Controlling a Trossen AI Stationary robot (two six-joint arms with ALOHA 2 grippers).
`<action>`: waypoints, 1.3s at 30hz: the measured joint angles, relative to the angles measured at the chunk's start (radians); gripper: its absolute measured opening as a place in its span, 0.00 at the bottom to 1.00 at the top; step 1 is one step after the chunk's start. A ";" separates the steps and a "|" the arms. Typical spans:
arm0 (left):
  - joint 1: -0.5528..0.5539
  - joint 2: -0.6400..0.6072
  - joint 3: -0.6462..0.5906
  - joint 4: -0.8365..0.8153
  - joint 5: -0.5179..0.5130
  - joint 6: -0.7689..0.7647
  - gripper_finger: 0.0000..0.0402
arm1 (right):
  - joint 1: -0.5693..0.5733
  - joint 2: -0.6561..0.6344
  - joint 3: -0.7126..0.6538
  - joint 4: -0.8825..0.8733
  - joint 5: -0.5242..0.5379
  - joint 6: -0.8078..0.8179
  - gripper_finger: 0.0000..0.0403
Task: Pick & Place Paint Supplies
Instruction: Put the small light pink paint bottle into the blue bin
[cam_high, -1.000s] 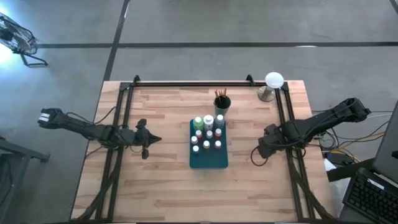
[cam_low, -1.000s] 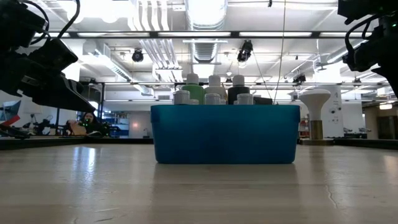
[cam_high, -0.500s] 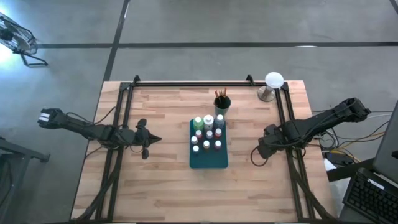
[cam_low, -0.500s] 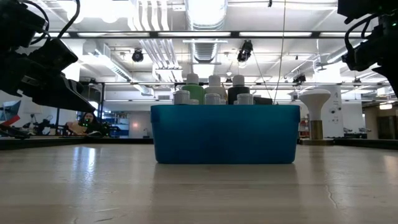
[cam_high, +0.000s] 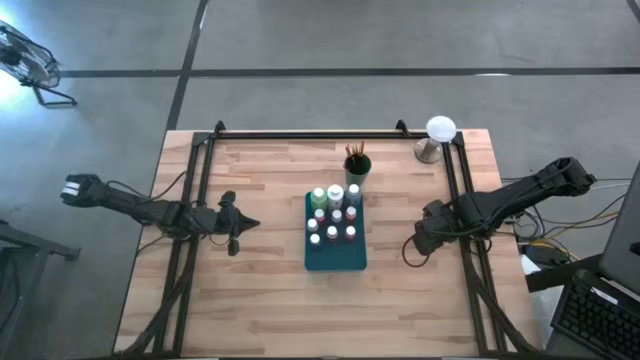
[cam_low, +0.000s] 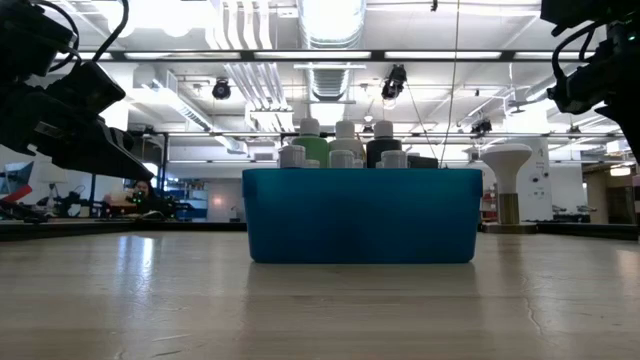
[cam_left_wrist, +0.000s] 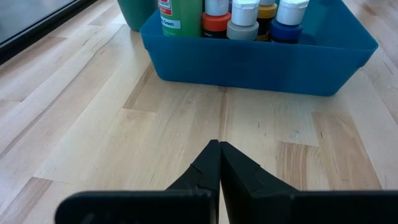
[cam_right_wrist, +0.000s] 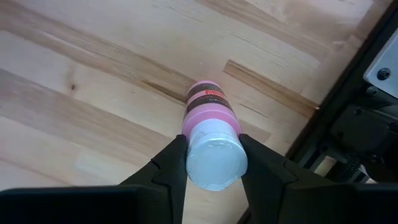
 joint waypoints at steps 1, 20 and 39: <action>0.000 0.000 0.000 0.000 0.000 0.000 0.02 | 0.000 0.000 0.000 0.003 -0.001 0.002 0.28; 0.000 0.000 0.000 0.000 0.000 0.000 0.02 | 0.000 0.002 0.110 0.008 0.020 0.033 0.29; 0.000 0.000 0.000 0.000 0.000 0.000 0.02 | 0.000 0.194 0.367 -0.068 0.084 -0.001 0.28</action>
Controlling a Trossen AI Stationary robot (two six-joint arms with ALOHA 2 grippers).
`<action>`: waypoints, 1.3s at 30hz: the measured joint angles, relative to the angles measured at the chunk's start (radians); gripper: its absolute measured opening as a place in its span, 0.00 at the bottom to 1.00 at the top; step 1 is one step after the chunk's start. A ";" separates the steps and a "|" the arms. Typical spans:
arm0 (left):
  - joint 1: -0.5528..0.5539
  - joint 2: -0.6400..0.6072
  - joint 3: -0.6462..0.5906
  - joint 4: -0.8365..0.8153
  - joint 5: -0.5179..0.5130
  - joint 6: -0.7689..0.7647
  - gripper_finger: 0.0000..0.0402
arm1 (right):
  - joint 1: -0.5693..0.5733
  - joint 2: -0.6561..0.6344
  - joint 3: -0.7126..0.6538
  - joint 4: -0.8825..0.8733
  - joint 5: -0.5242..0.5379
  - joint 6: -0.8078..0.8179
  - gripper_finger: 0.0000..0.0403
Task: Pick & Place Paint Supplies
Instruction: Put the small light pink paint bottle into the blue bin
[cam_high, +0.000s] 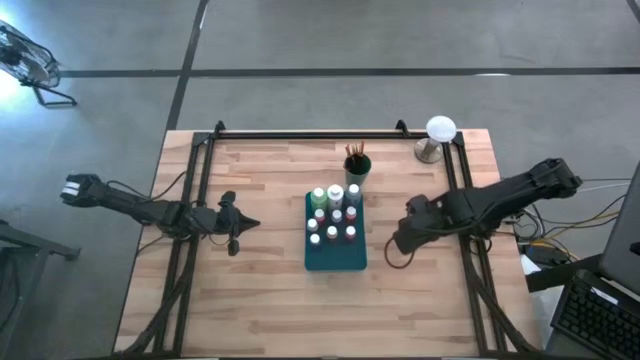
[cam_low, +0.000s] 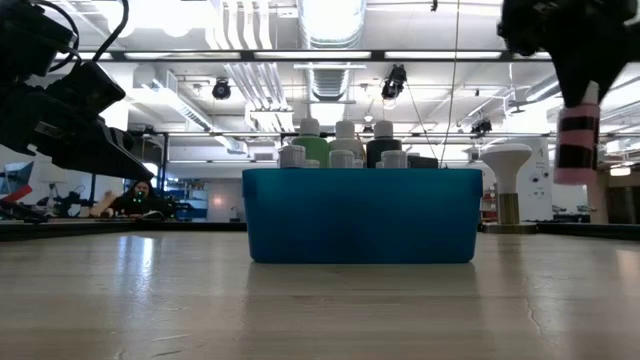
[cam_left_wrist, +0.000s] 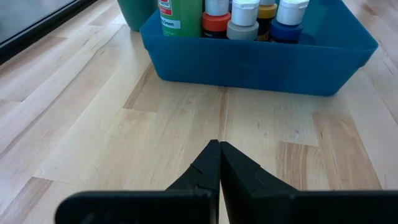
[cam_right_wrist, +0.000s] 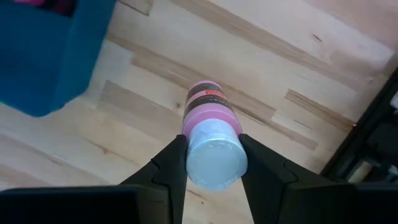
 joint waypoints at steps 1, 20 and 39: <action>0.000 0.000 0.000 0.000 0.000 0.000 0.02 | 0.000 0.024 0.032 -0.017 0.001 -0.009 0.28; 0.000 0.000 0.000 0.000 0.000 0.000 0.02 | 0.000 0.422 0.586 -0.195 0.007 -0.063 0.29; 0.000 0.000 0.000 0.000 0.000 0.000 0.02 | -0.044 0.777 0.967 -0.226 0.012 -0.085 0.28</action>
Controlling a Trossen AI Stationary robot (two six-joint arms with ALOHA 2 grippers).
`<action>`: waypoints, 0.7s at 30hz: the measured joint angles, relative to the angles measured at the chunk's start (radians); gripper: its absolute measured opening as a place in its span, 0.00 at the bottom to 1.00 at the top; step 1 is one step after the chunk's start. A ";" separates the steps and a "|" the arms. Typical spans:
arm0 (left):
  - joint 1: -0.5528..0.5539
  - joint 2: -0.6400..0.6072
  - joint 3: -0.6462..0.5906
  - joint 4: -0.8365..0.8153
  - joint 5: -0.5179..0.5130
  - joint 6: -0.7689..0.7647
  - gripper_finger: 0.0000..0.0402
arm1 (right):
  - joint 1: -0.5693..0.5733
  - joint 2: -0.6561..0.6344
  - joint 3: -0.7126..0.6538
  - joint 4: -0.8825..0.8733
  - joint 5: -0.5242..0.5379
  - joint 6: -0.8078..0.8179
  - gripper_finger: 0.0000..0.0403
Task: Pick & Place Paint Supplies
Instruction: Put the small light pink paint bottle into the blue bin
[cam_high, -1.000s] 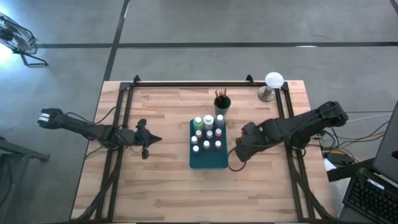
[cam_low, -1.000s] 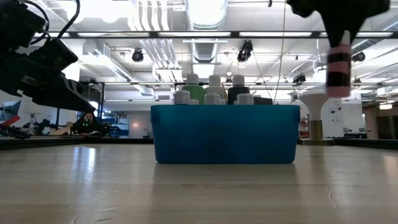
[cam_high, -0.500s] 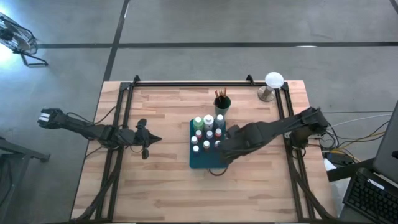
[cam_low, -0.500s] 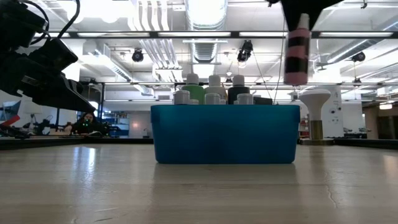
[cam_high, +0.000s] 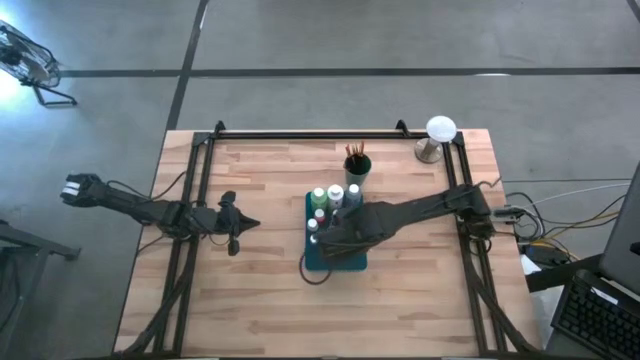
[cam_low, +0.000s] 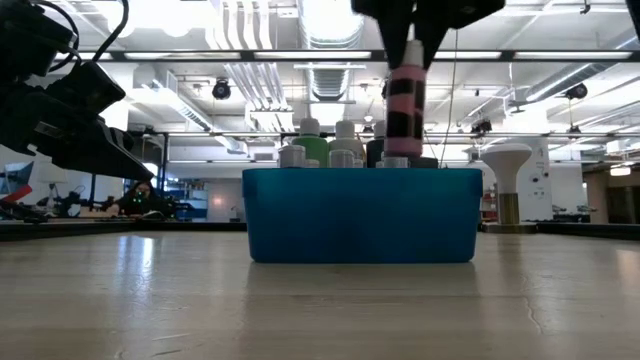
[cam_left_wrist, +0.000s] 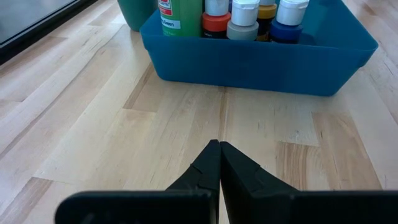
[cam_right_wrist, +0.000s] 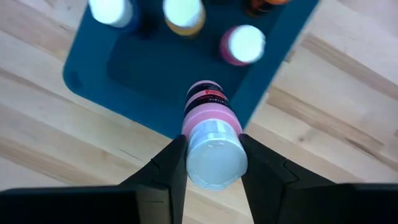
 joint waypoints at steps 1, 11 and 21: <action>0.000 0.000 0.000 0.000 0.000 0.000 0.02 | -0.006 0.014 0.014 -0.001 -0.008 -0.008 0.28; 0.000 0.000 -0.001 0.000 0.000 0.000 0.02 | -0.032 0.105 0.090 0.004 -0.024 -0.022 0.28; 0.000 0.000 -0.001 0.000 0.000 0.000 0.02 | -0.035 0.112 0.056 0.040 -0.054 0.023 0.29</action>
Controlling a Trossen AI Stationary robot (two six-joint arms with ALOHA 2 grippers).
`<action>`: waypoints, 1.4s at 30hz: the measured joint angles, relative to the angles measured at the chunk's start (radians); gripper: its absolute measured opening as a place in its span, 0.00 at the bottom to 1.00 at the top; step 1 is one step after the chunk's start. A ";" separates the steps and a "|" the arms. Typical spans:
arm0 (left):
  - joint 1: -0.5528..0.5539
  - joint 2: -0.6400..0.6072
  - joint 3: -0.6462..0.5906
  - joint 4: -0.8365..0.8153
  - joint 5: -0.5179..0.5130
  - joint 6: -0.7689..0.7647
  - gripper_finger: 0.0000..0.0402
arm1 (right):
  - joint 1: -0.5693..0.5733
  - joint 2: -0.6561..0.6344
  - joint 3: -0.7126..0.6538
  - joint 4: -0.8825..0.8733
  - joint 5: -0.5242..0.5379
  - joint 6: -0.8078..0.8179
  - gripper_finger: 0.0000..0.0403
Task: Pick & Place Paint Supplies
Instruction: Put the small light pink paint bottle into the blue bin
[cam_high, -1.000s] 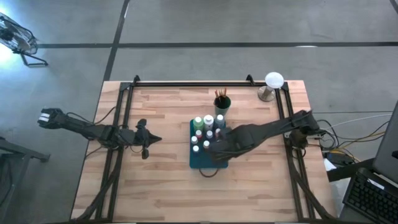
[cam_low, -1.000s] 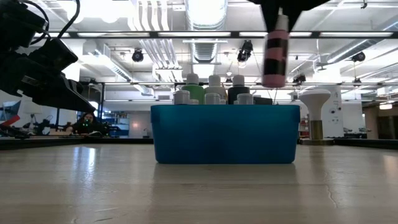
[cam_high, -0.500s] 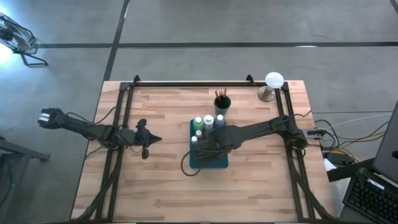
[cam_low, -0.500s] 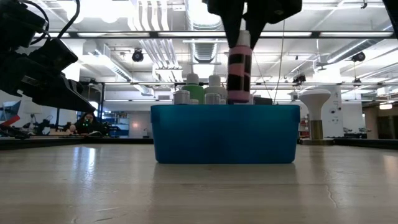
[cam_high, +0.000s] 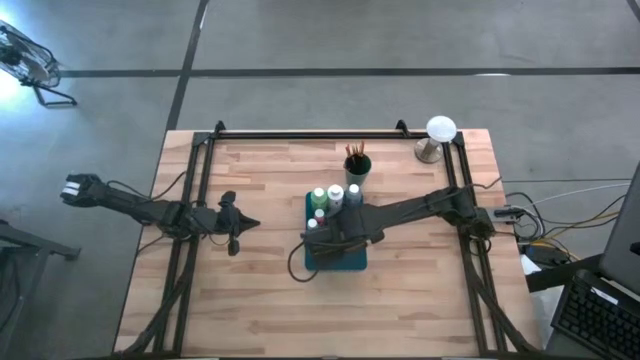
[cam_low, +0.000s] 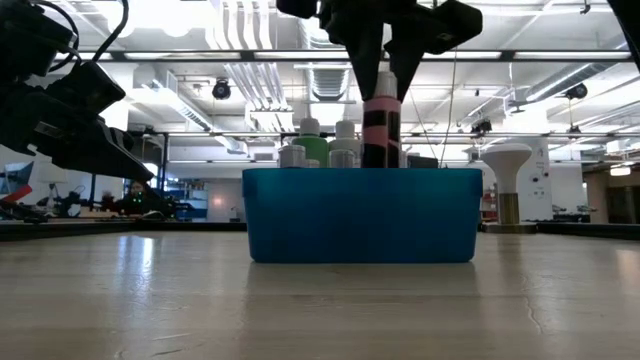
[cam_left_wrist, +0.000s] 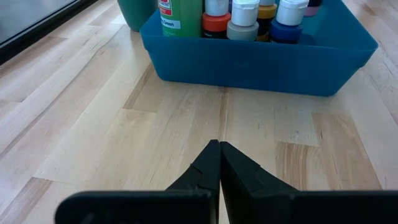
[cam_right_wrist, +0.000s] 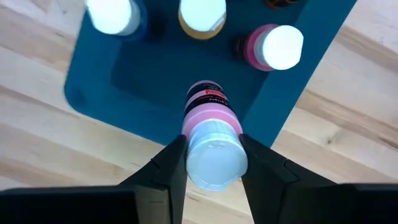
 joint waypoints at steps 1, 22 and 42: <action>0.000 0.000 0.000 0.000 0.000 0.000 0.02 | -0.001 0.000 -0.006 0.001 0.000 0.004 0.29; 0.000 0.000 0.000 0.000 0.000 0.000 0.02 | -0.022 0.000 -0.135 0.124 -0.011 -0.024 0.31; 0.000 0.000 0.000 0.000 0.000 0.000 0.02 | -0.037 0.000 -0.216 0.207 -0.037 -0.041 0.28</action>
